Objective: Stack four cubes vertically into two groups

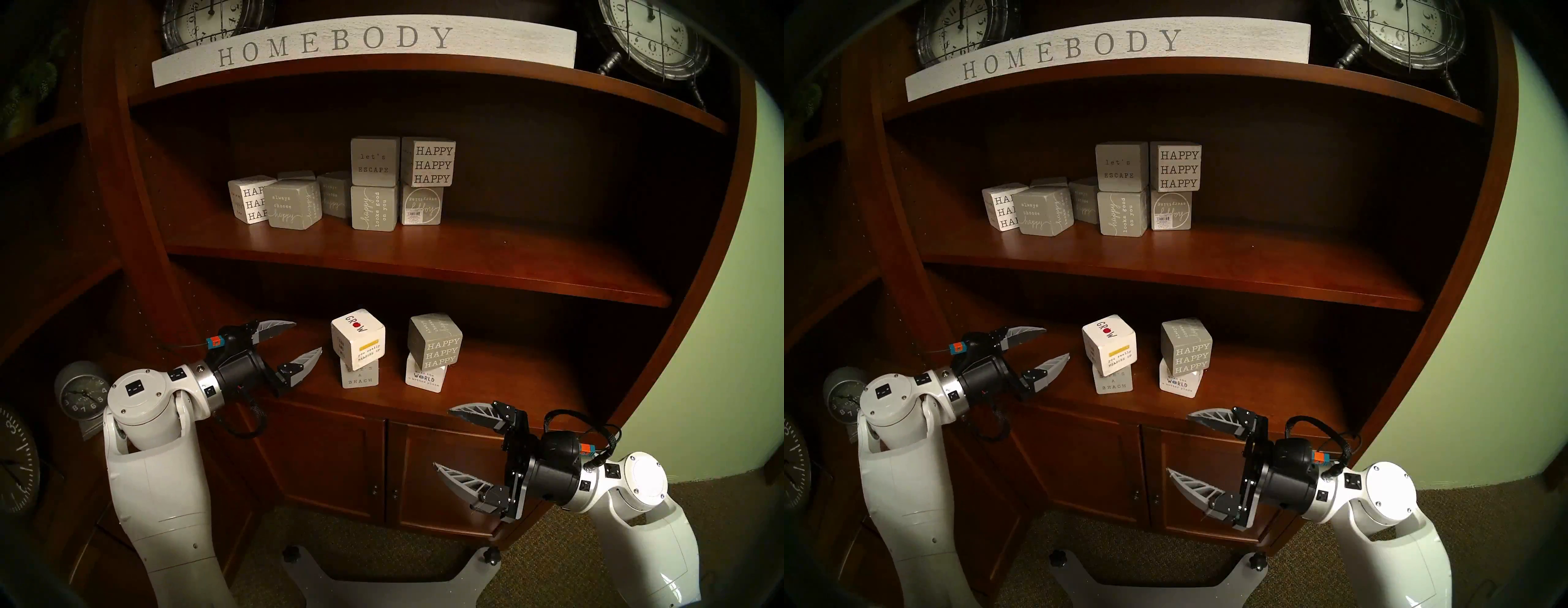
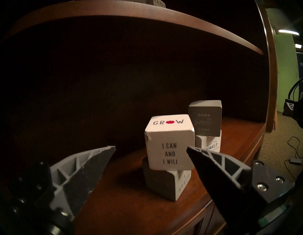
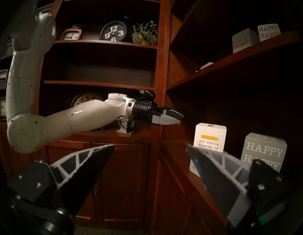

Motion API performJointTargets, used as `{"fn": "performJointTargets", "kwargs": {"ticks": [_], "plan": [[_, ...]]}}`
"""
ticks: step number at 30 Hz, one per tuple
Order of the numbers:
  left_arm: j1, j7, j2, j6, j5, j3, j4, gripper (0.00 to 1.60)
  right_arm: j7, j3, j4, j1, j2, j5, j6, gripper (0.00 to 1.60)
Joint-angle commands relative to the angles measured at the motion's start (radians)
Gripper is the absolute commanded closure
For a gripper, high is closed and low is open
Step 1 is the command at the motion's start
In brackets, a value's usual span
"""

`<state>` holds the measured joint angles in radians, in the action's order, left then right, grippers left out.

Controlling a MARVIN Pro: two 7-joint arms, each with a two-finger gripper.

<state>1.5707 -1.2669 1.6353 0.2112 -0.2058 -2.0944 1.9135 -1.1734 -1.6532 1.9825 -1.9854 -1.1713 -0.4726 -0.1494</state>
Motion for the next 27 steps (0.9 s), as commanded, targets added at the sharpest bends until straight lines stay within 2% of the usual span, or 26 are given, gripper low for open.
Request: {"fn": "performJointTargets", "kwargs": {"ticks": [1,17,27], "plan": [[0.052,0.009,0.002,-0.029,0.022,-0.029,0.043,0.0,0.0,0.0,0.013,0.004,-0.003,-0.007,0.002,0.0],[0.056,0.012,0.004,-0.055,0.036,-0.041,0.046,0.0,-0.003,-0.002,0.013,0.004,-0.006,-0.005,0.004,0.0],[0.054,0.001,0.005,-0.041,0.043,-0.045,0.047,0.0,-0.004,-0.003,0.013,0.005,-0.008,-0.004,0.005,0.0]]}}
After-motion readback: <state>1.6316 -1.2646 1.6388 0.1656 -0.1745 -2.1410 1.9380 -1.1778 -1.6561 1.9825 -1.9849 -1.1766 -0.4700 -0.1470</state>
